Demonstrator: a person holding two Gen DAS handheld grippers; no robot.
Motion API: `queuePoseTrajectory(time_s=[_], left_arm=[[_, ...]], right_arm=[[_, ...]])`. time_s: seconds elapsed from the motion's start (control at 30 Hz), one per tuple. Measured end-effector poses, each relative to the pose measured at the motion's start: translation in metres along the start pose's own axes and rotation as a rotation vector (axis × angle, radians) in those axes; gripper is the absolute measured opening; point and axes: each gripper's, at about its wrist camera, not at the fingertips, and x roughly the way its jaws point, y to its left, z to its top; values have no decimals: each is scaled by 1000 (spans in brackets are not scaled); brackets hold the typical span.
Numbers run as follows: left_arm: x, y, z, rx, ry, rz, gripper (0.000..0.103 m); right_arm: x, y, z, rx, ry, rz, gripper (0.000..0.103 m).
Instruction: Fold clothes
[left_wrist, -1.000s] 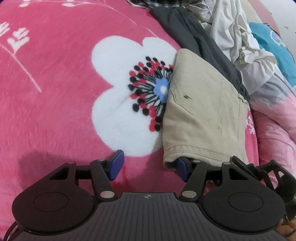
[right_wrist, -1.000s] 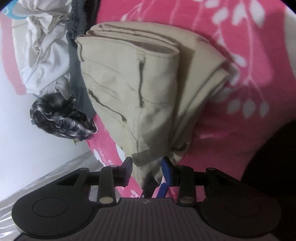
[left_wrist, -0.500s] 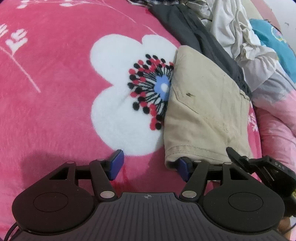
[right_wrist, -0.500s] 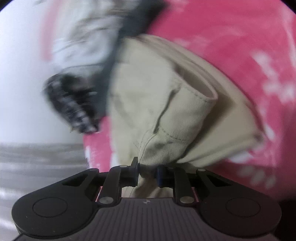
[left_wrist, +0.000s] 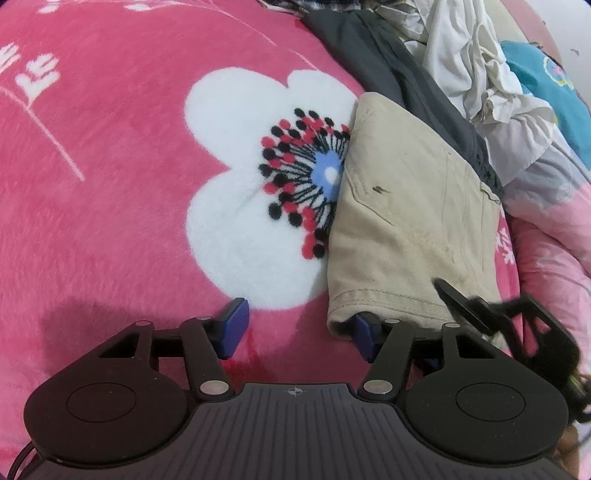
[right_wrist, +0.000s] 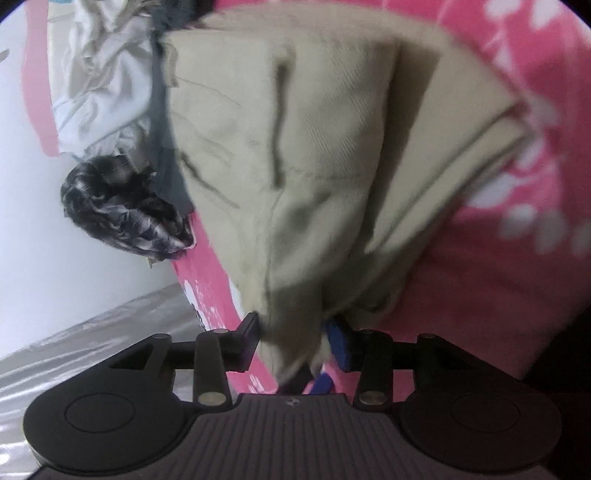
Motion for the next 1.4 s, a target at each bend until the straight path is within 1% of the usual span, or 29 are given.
queuePoseTrajectory(time_s=[0.03, 0.07, 0.1, 0.17, 0.27, 0.33, 0.37, 0.4, 0.43, 0.47, 0.57, 0.6, 0.63, 0.67, 0.73, 0.77, 0.8, 0.87, 0.93, 1.03, 1.1, 1.17, 1.23, 1.33, 1.37, 1.4], left_arm=[[0, 0, 0, 0, -1, -2, 62], [0, 0, 0, 0, -2, -4, 62], [0, 1, 0, -3, -2, -7, 62], [0, 2, 1, -9, 0, -10, 62], [1, 1, 2, -5, 6, -7, 62], [0, 1, 2, -2, 10, -8, 62], [-1, 1, 2, 0, 13, -9, 62], [-5, 0, 1, 6, 18, -12, 63], [-9, -1, 0, 12, 23, -14, 63], [-12, -2, -1, 18, 28, -17, 63], [-24, -4, -4, 37, 42, -25, 63], [-33, -9, -4, 57, 20, -27, 63], [-41, -13, -3, 77, -3, -29, 63], [-48, -19, -2, 109, -37, -36, 63], [-55, -40, 2, 233, -77, -45, 62], [-51, -50, 2, 284, -66, -42, 61], [-48, -60, 3, 334, -54, -39, 60], [-37, -69, 0, 366, -24, -38, 58], [-29, -68, -5, 349, 0, -28, 57], [-26, -57, -11, 309, 12, -17, 55], [-28, -52, -12, 301, 11, -18, 54], [-33, -48, -13, 298, 4, -25, 54], [-39, -43, -11, 256, -6, -70, 54], [-35, -31, -4, 108, 11, -160, 54], [-32, -26, -2, 53, 17, -190, 54], [-31, -22, 0, -2, 20, -227, 54]], right_arm=[[0, -1, 1, 1, -12, 16, 41], [0, -1, 1, -6, -24, 29, 36], [-2, 4, -2, -44, -40, 33, 33], [-3, 7, -5, -95, -69, 50, 31], [4, 0, 0, -100, -76, 55, 31], [1, 4, 3, -87, -53, 41, 33], [-3, 7, 3, -84, -44, 32, 37], [-13, 10, 2, -92, -43, 13, 48], [-23, 13, 1, -101, -43, -7, 50], [-34, 17, 0, -110, -42, -21, 51], [-71, 27, -2, -152, -38, -5, 50], [-83, 34, -2, -192, -43, -5, 48], [-91, 42, -3, -245, -50, -22, 45], [-95, 51, -5, -306, -50, -42, 40], [-101, 70, -8, -428, -48, -83, 33], [-103, 78, -9, -480, -43, -98, 30], [-98, 80, -9, -484, -19, -88, 27], [-83, 76, -7, -445, 30, -75, 26], [-61, 64, -3, -346, 81, -51, 26], [-30, 37, 2, -168, 132, -47, 27], [-18, 26, 5, -94, 137, -45, 32], [-12, 24, 7, -73, 132, -34, 35], [-9, 24, 11, -56, 123, -18, 36], [-6, 21, 16, -14, 111, 16, 36], [-5, 18, 16, 3, 108, 34, 33], [-7, 15, 15, 19, 106, 61, 27]])
